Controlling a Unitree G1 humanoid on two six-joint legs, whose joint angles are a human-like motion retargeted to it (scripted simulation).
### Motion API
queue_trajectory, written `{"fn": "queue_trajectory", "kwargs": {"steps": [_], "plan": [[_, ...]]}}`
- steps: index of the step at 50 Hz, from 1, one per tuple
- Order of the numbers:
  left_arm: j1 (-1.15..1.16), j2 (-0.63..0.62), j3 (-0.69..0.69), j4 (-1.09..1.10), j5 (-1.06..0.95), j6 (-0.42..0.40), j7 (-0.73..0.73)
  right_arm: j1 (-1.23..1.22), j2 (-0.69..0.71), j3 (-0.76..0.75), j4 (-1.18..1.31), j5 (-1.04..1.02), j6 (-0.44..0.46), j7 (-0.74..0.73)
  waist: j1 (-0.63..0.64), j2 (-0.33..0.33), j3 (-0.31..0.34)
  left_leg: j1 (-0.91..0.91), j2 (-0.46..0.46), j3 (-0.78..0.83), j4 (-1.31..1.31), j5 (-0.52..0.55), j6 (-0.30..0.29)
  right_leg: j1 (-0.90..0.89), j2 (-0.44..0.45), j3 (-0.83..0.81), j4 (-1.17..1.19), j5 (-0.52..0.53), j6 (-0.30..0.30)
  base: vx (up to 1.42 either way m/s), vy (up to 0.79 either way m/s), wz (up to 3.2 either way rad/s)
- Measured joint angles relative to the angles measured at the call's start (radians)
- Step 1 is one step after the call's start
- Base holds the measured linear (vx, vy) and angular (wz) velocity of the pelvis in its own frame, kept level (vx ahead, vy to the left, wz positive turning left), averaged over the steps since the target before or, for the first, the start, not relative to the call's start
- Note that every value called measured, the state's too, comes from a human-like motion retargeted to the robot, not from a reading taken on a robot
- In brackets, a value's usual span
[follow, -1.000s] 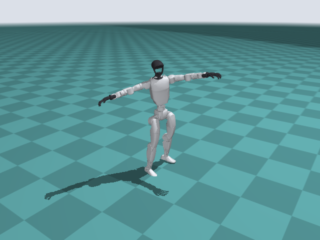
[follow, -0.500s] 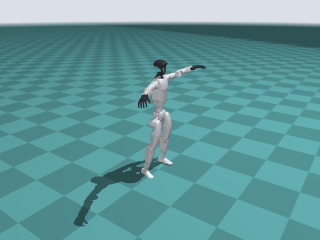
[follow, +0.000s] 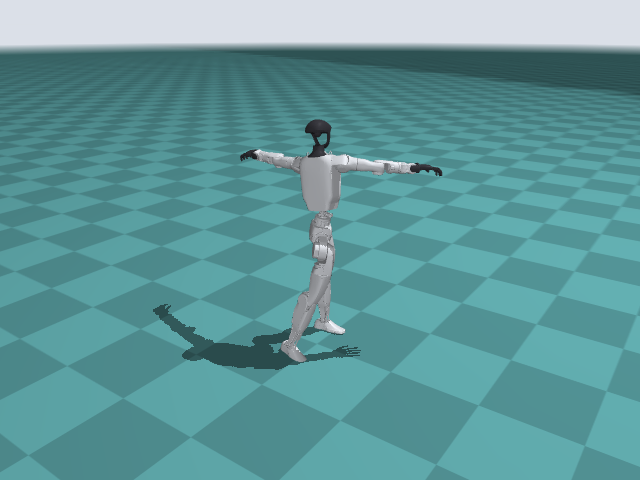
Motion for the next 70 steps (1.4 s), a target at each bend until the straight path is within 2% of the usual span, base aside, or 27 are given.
{"fn": "queue_trajectory", "kwargs": {"steps": [6, 7, 10, 12, 17, 25, 34, 45, 50, 53, 62, 70], "plan": [[0.234, 0.016, 0.197, 0.092, -0.015, 0.02, 0.009, -0.253, 0.194, 0.16, -0.005, -0.02, -0.005, -0.048, 0.226, -0.017, 0.063, -0.055, -0.017, -0.047, 0.0, 0.019, 0.005, -0.027, 0.007, -0.045, -0.006, 0.007, -0.011, 0.02, 0.03, 0.54], [0.326, -0.003, 0.285, 0.106, -0.021, 0.026, 0.014, -0.3, 0.216, 0.192, 0.0, -0.024, -0.006, -0.05, 0.255, -0.007, 0.073, -0.063, -0.021, -0.055, 0.0, 0.023, 0.006, -0.031, 0.007, -0.053, -0.007, 0.008, -0.014, 0.01, 0.04, 0.55], [0.845, -0.134, 0.792, 0.092, -0.044, 0.039, 0.04, -0.461, 0.277, 0.337, 0.01, -0.041, -0.007, -0.046, 0.289, 0.069, 0.089, -0.079, -0.034, -0.086, 0.0, 0.037, 0.007, -0.03, 0.01, -0.083, -0.011, 0.012, -0.021, 0.0, 0.06, 0.63], [1.104, -0.204, 1.042, 0.055, -0.059, 0.047, 0.033, -0.53, 0.33, 0.393, 0.014, -0.05, -0.002, -0.044, 0.276, 0.096, 0.09, -0.085, -0.045, -0.109, 0.001, 0.046, 0.008, -0.023, 0.012, -0.106, -0.014, 0.014, -0.026, 0.02, 0.06, 0.68], [1.306, -0.257, 1.238, 0.021, -0.09, 0.057, 0.006, -0.578, 0.383, 0.424, 0.029, -0.06, 0.01, -0.045, 0.264, 0.114, 0.08, -0.091, -0.069, -0.147, 0.007, 0.058, 0.008, -0.007, 0.011, -0.145, -0.016, 0.018, -0.036, 0.03, 0.05, 0.46], [1.413, -0.256, 1.359, -0.017, -0.104, 0.058, 0.009, -0.583, 0.4, 0.423, 0.04, -0.066, 0.014, -0.029, 0.178, 0.113, 0.041, -0.079, -0.071, -0.094, 0.028, 0.049, 0.02, -0.013, -0.008, -0.086, -0.008, 0.021, -0.033, 0.01, 0.0, -0.33], [1.384, -0.215, 1.337, -0.08, -0.09, 0.044, 0.028, -0.576, 0.369, 0.4, 0.032, -0.091, 0.016, -0.035, -0.025, 0.125, -0.006, -0.043, -0.03, 0.086, 0.082, -0.006, 0.032, -0.048, -0.029, 0.106, 0.012, 0.016, -0.017, -0.02, -0.05, -1.08], [1.199, -0.136, 1.152, -0.141, -0.016, 0.016, 0.047, -0.554, 0.228, 0.385, 0.006, -0.107, 0.019, -0.015, -0.333, 0.188, -0.032, 0.082, 0.058, 0.372, 0.111, -0.082, 0.017, -0.072, -0.016, 0.405, 0.014, 0.014, -0.005, -0.02, -0.06, -1.43], [1.072, -0.105, 1.034, -0.151, 0.029, 0.003, 0.045, -0.56, 0.147, 0.364, -0.016, -0.1, 0.011, -0.003, -0.483, 0.227, -0.045, 0.143, 0.098, 0.506, 0.125, -0.123, 0.01, -0.089, 0.002, 0.534, 0.028, 0.009, -0.007, 0.0, -0.06, -1.39], [1.005, -0.089, 0.93, -0.161, 0.008, -0.05, 0.029, -0.552, 0.095, 0.343, -0.03, -0.119, -0.046, -0.004, -0.57, 0.259, -0.05, 0.194, 0.128, 0.573, 0.124, -0.137, -0.011, -0.071, 0.029, 0.611, 0.003, 0.017, -0.021, 0.01, -0.07, -1.34], [0.684, -0.103, 0.623, -0.191, 0.062, -0.07, 0.053, -0.542, -0.025, 0.342, -0.021, -0.091, -0.055, 0.015, -0.814, 0.337, -0.068, 0.293, 0.181, 0.817, 0.112, -0.161, -0.024, -0.121, 0.085, 0.847, -0.004, 0.042, -0.009, 0.0, -0.05, -1.39], [0.408, -0.155, 0.361, -0.211, 0.084, -0.076, 0.065, -0.418, -0.138, 0.254, 0.019, -0.09, -0.048, 0.06, -1.022, 0.41, -0.064, 0.372, 0.211, 1.03, 0.096, -0.168, -0.029, -0.171, 0.15, 1.049, -0.008, 0.069, -0.013, 0.0, -0.05, -1.36]]}}
